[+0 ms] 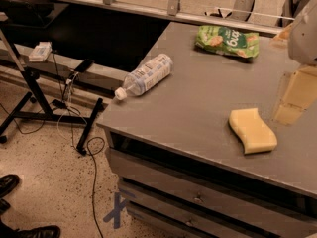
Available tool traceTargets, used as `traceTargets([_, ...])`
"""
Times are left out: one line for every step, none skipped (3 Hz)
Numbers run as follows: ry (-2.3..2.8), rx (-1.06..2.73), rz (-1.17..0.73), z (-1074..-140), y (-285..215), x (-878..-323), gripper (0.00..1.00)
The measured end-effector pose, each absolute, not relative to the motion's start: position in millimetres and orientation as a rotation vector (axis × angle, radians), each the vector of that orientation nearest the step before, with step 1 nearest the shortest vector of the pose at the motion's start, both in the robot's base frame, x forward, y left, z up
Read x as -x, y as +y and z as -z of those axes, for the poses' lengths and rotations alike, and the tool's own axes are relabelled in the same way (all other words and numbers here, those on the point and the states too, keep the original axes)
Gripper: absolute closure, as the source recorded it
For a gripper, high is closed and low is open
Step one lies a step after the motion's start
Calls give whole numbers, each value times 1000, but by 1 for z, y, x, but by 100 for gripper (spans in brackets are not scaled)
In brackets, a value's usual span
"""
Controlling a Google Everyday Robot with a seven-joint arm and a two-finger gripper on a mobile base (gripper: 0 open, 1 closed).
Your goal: Move sponge near blue plastic bottle
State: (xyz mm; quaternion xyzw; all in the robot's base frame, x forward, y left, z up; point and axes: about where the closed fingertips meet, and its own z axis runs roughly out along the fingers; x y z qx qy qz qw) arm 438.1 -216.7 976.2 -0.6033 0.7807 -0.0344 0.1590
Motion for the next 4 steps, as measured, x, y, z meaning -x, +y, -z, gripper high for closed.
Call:
traceTargets([2233,1710,102,-976,-217,-439,0])
traceTargets([2286,1637,89,-957,-222,-441,0])
traceTargets([2371,1536,49,-921,-231,-442,0])
traceTargets([2438,1448,0,-888,-240,-443,0])
